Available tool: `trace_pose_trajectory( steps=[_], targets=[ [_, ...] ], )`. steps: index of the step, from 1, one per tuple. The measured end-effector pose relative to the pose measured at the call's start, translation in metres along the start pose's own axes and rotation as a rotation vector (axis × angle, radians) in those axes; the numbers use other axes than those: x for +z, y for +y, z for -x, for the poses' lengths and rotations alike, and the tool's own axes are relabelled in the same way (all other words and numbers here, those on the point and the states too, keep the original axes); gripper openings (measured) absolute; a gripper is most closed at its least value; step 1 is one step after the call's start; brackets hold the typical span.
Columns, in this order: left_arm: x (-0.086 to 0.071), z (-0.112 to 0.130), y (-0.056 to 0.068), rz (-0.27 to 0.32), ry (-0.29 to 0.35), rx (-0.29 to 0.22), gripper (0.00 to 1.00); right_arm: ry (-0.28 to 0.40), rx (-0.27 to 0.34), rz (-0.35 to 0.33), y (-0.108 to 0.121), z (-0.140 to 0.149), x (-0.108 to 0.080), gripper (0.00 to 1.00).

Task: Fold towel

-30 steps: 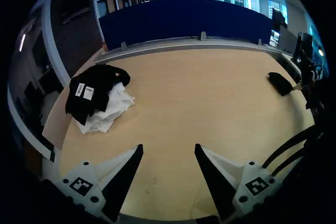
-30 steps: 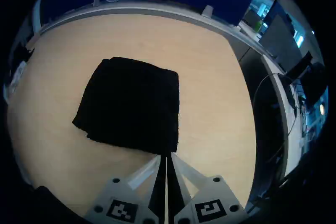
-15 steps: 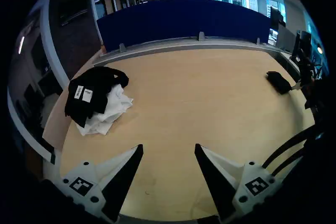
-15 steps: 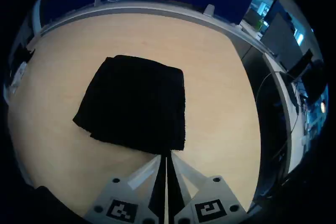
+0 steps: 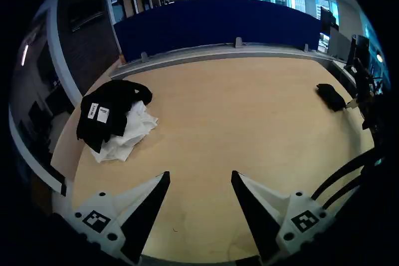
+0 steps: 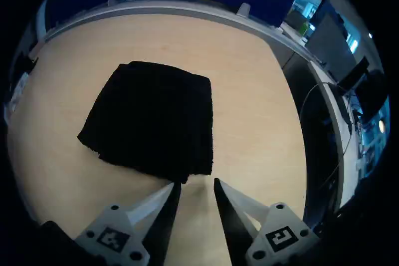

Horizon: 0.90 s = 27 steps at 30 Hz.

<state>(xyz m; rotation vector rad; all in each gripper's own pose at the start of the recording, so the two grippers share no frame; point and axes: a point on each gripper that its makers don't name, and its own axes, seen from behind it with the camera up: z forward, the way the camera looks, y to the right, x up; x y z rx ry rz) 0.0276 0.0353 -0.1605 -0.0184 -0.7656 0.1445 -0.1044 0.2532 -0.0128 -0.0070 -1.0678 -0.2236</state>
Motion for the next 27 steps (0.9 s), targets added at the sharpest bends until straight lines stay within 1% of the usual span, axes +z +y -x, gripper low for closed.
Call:
trace_pose_trajectory(
  steps=[2,5,8,9,10,14,20,27],
  targets=[
    [0.001,-0.001,0.000,0.001,0.001,0.001,0.91,0.006,0.001,0.000,0.000,0.000,0.000,0.69],
    [0.002,-0.002,0.000,0.001,0.000,0.000,0.91,0.015,0.007,0.001,0.001,-0.001,-0.001,0.75],
    [0.003,-0.003,0.000,0.003,0.000,0.000,0.91,0.025,0.012,0.003,0.001,-0.002,-0.001,0.91],
    [0.003,-0.003,0.000,0.003,0.000,0.001,0.91,0.029,0.013,0.003,0.001,-0.003,-0.001,0.95],
    [0.003,-0.003,0.001,0.004,0.001,0.002,0.91,0.034,0.014,0.003,0.001,-0.004,-0.001,0.97],
    [0.003,-0.004,0.001,0.005,0.002,0.004,0.91,0.055,0.015,0.000,0.000,-0.009,-0.003,1.00],
    [0.003,-0.005,0.000,0.007,0.002,0.001,0.91,0.083,0.015,-0.003,0.000,-0.019,-0.008,1.00],
    [0.002,-0.007,0.000,0.007,0.003,0.003,0.91,0.138,0.016,-0.047,-0.015,-0.043,-0.015,1.00]
  ],
)
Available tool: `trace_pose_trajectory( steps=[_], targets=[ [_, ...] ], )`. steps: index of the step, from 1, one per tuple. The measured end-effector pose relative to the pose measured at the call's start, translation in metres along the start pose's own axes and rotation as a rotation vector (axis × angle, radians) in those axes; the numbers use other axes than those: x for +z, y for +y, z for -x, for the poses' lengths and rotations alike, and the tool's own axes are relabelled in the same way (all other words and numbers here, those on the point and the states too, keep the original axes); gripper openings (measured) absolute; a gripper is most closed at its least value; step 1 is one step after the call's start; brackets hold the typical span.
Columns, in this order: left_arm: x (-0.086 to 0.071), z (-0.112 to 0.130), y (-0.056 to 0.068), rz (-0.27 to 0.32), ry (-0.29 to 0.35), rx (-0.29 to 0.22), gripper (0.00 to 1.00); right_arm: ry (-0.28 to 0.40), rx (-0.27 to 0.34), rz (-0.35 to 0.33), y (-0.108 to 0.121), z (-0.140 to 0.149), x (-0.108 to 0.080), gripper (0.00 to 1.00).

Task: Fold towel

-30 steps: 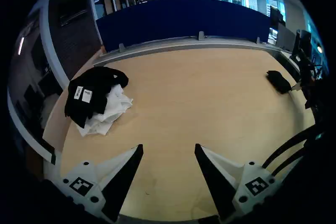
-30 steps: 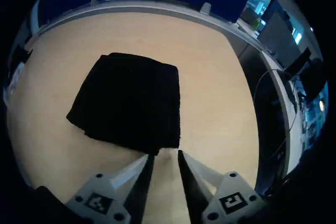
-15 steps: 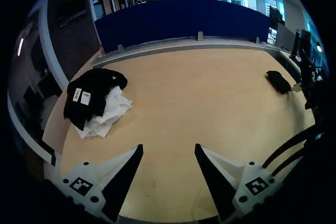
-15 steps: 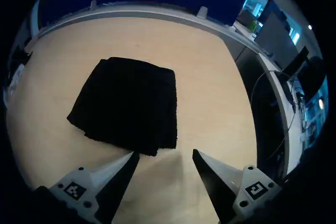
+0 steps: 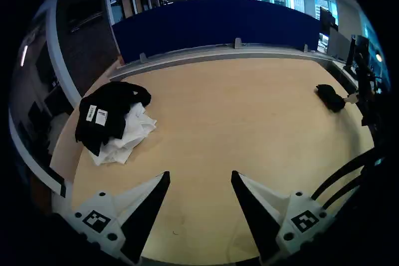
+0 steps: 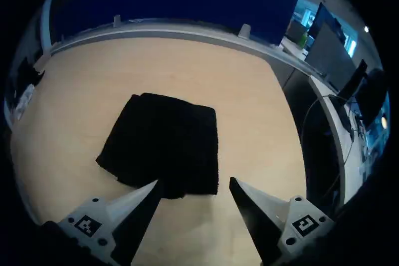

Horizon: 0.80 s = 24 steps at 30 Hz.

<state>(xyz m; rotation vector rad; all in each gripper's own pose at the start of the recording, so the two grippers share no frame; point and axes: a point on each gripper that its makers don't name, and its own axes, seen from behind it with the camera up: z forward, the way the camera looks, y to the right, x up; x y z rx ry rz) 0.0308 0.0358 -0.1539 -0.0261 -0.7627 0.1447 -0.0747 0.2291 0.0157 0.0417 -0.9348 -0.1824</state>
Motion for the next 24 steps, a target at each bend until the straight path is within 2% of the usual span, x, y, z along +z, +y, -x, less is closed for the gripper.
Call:
trace_pose_trajectory(
  steps=[6,12,17,24],
  targets=[
    [-0.003,-0.003,-0.002,-0.002,0.005,-0.002,0.91,0.012,-0.035,-0.004,-0.005,-0.014,-0.002,1.00],
    [-0.003,-0.003,-0.002,-0.001,0.006,-0.004,0.91,0.008,-0.032,0.005,-0.001,-0.012,-0.001,1.00],
    [0.000,-0.004,0.000,0.002,0.005,0.002,0.91,-0.003,-0.030,0.019,0.007,-0.005,-0.003,1.00],
    [0.003,-0.005,0.003,0.005,0.004,0.005,0.91,-0.054,-0.030,0.065,0.027,0.020,-0.004,1.00]
  ],
)
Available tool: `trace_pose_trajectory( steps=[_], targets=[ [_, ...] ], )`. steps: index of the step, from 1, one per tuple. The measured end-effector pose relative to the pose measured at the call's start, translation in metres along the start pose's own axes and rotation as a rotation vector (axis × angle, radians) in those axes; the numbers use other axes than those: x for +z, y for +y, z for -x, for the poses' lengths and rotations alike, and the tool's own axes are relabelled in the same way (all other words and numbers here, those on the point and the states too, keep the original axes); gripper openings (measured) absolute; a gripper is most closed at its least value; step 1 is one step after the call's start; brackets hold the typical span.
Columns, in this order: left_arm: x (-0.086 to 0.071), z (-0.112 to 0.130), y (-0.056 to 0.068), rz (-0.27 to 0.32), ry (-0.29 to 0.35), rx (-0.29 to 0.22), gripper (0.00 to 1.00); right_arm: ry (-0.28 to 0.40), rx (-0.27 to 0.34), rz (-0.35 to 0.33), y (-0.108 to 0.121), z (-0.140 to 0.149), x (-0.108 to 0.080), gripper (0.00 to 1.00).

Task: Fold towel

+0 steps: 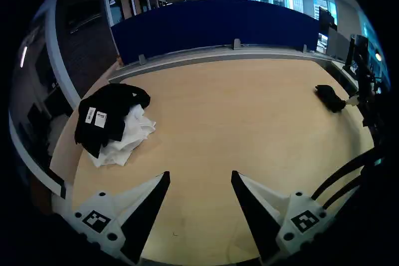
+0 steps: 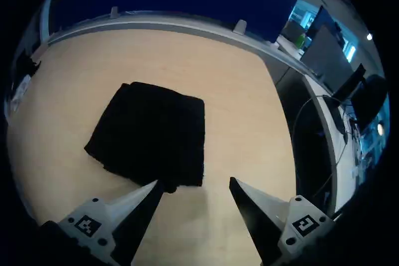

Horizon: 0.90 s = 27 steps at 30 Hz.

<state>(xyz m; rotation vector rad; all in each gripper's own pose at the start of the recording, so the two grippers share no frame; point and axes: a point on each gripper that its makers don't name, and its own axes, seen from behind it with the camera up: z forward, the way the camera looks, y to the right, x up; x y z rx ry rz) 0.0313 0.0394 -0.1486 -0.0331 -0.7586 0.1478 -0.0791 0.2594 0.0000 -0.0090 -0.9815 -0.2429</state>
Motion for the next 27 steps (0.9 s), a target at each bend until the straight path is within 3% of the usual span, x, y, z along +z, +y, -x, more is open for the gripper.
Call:
trace_pose_trajectory(
  steps=[11,27],
  targets=[
    [0.000,0.001,0.001,0.000,-0.001,0.004,0.91,-0.012,0.013,0.018,0.008,0.008,0.000,1.00],
    [-0.002,0.002,-0.001,0.001,0.002,0.002,0.91,-0.024,0.009,-0.006,-0.007,0.026,-0.005,1.00]
  ],
)
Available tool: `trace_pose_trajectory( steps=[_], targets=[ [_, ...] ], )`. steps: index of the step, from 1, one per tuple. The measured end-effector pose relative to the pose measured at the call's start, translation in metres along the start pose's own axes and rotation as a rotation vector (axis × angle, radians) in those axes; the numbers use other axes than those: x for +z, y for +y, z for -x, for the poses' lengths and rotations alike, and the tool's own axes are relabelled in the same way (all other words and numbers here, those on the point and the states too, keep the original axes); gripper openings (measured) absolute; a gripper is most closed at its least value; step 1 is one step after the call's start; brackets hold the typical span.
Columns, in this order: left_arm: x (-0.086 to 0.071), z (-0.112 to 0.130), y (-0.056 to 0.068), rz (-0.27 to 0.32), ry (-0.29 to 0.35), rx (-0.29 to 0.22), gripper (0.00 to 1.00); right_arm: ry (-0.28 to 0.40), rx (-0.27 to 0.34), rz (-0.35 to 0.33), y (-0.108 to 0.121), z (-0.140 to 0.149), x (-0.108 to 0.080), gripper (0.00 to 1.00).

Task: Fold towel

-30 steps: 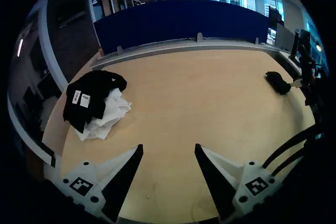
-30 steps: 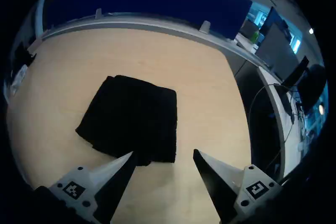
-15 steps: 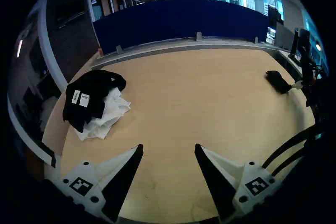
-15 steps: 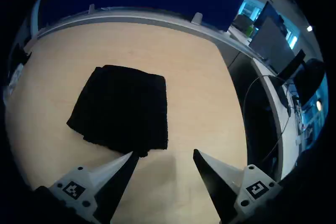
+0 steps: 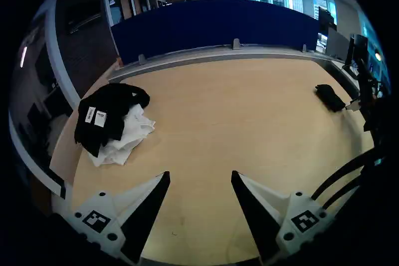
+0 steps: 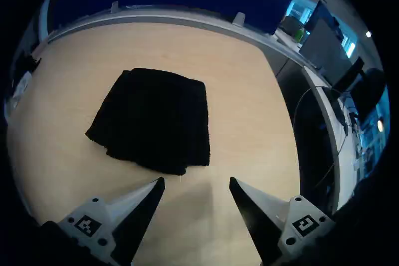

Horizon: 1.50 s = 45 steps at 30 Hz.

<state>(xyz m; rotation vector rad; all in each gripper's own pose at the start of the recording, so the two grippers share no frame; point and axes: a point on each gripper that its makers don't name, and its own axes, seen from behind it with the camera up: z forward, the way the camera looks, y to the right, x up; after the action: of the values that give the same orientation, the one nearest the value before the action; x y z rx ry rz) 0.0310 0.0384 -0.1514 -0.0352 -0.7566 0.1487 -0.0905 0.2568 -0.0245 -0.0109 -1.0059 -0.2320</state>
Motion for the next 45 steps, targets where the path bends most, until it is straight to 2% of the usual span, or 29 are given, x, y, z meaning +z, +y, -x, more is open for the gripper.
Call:
trace_pose_trajectory(
  steps=[9,21,27,35,39,45],
  targets=[
    [0.000,-0.001,0.001,0.003,0.001,0.004,0.91,0.015,0.003,-0.014,-0.005,-0.003,-0.003,1.00],
    [0.001,-0.002,0.000,0.001,0.002,0.000,0.91,0.067,-0.034,-0.037,-0.019,-0.035,-0.011,1.00],
    [0.001,-0.002,-0.001,-0.001,0.001,-0.001,0.91,0.083,-0.035,-0.061,-0.033,-0.048,-0.005,1.00],
    [0.000,-0.001,-0.004,-0.011,-0.001,0.004,0.91,0.108,-0.038,-0.135,-0.071,-0.063,0.005,1.00],
    [-0.001,0.001,-0.006,-0.016,-0.006,0.005,0.91,0.099,-0.036,-0.157,-0.081,-0.060,0.012,1.00],
    [-0.002,0.005,-0.007,-0.019,-0.015,0.010,0.91,0.074,0.002,-0.181,-0.085,-0.048,0.027,1.00]
  ],
)
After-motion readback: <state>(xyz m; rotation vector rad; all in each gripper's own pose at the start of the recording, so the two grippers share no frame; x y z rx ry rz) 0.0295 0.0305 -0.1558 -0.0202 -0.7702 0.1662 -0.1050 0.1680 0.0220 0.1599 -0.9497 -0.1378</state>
